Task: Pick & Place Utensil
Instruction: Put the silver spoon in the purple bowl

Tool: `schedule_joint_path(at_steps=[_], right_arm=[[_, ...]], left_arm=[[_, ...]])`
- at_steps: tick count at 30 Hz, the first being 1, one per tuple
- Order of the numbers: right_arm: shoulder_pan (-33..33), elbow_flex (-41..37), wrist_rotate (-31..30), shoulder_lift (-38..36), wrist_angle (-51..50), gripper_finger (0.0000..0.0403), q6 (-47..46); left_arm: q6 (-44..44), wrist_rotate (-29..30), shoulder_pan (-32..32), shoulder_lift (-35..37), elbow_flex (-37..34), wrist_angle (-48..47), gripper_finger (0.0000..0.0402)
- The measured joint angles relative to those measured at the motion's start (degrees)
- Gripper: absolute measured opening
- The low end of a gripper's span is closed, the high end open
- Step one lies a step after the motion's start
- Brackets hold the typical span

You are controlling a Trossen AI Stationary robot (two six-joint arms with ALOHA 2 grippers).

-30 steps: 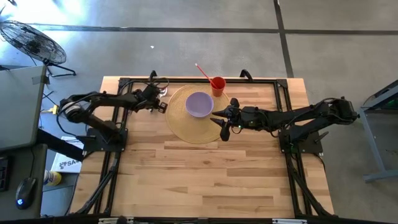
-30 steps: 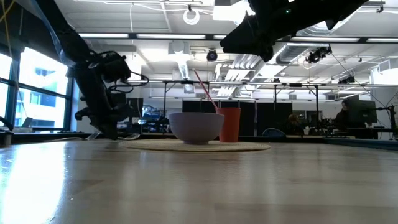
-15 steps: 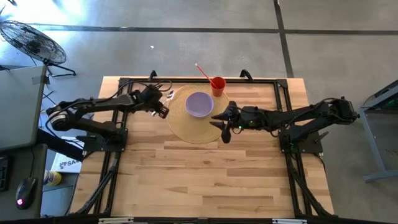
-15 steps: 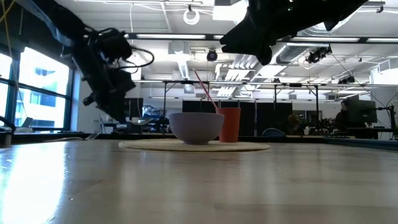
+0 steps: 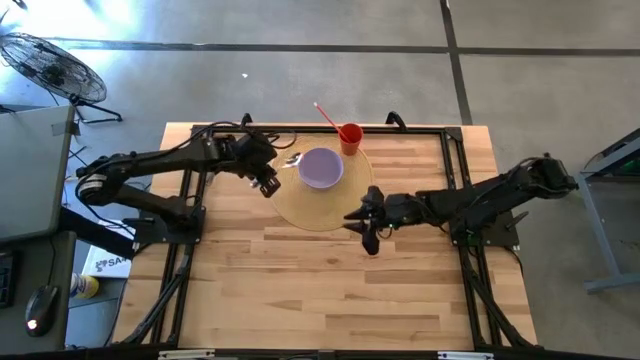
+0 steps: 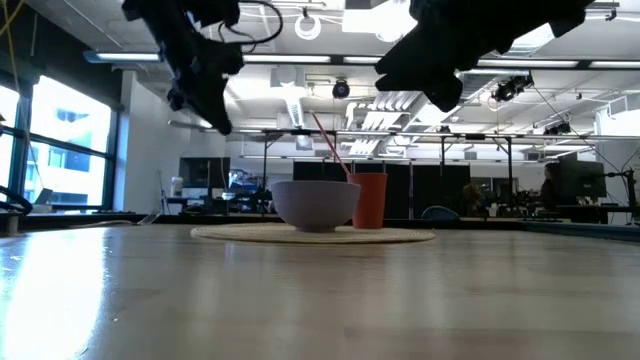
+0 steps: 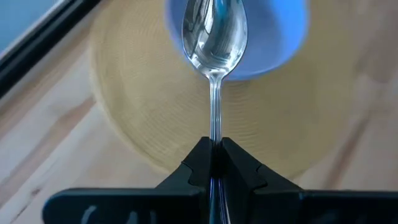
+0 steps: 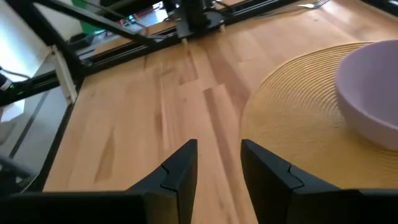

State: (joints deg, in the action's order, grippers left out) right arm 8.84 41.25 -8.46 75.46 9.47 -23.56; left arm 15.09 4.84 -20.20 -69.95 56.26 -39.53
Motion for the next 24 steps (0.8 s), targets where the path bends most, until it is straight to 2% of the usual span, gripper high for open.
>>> schedule_joint_path(at_steps=[4, 8, 17, 24], right_arm=[[2.65, 0.0, -1.29, 0.0, -0.38, 0.0116, -0.01], [4.09, 0.0, -4.58, 0.0, -0.38, 0.0116, -0.01], [4.35, 0.0, -6.17, 0.0, -0.43, 0.0116, -0.01], [4.35, 0.0, -6.02, 0.0, -0.43, 0.0116, -0.01]], left_arm=[[-0.07, -4.19, 0.93, -1.75, 5.33, -1.86, 0.0015], [-0.72, -6.96, 0.74, -6.54, 11.1, -4.49, 0.0015], [-4.87, -7.43, 0.75, -21.12, 23.71, -12.98, 0.0014], [-6.61, -7.47, 0.69, -27.8, 28.82, -17.08, 0.0014]])
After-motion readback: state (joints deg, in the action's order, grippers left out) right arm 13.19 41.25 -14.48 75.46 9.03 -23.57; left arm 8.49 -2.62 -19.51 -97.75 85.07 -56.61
